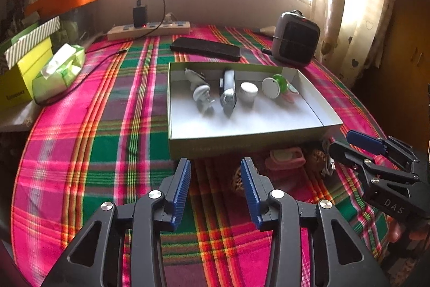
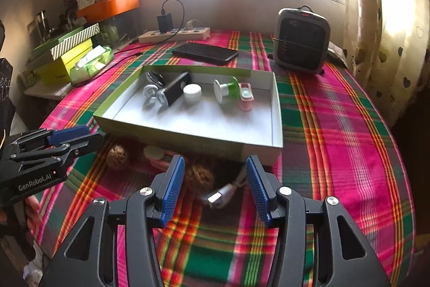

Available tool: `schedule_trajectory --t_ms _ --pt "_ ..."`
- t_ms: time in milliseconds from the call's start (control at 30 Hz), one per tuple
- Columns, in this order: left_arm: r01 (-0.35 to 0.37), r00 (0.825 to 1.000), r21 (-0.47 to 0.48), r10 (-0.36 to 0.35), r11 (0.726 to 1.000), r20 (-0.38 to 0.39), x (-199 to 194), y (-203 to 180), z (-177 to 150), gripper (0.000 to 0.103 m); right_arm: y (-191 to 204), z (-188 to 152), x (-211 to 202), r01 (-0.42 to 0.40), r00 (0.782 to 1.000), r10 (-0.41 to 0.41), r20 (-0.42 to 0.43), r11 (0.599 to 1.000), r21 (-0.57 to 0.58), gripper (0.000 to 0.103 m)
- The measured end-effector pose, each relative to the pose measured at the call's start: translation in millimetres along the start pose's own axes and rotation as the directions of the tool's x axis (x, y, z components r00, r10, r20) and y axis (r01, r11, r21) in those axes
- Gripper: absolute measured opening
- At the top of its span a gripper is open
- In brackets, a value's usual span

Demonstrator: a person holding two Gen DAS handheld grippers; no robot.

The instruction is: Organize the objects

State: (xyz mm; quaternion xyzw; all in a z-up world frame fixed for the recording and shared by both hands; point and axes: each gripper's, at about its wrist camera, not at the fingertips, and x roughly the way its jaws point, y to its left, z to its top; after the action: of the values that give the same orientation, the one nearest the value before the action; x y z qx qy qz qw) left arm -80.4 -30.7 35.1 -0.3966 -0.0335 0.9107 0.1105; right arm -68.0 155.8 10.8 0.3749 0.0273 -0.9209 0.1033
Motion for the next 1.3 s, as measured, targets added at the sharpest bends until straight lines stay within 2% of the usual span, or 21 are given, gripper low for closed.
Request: schedule_trajectory --t_ms 700,967,1300 --pt "0.023 0.999 0.008 -0.023 1.0 -0.028 7.7 -5.5 -8.8 0.041 -19.5 -24.5 8.2 0.032 0.998 -0.028 -0.056 0.998 0.059 0.053" --pt "0.025 0.999 0.002 -0.025 1.0 -0.026 6.5 -5.7 -8.1 0.042 -26.6 -27.7 7.9 0.088 0.994 -0.083 -0.072 0.994 0.06 0.054" --pt "0.037 0.999 -0.001 -0.037 0.999 -0.029 9.9 -7.4 -7.7 0.042 -25.7 -29.2 17.8 0.057 0.995 -0.051 -0.091 0.996 0.067 0.054"
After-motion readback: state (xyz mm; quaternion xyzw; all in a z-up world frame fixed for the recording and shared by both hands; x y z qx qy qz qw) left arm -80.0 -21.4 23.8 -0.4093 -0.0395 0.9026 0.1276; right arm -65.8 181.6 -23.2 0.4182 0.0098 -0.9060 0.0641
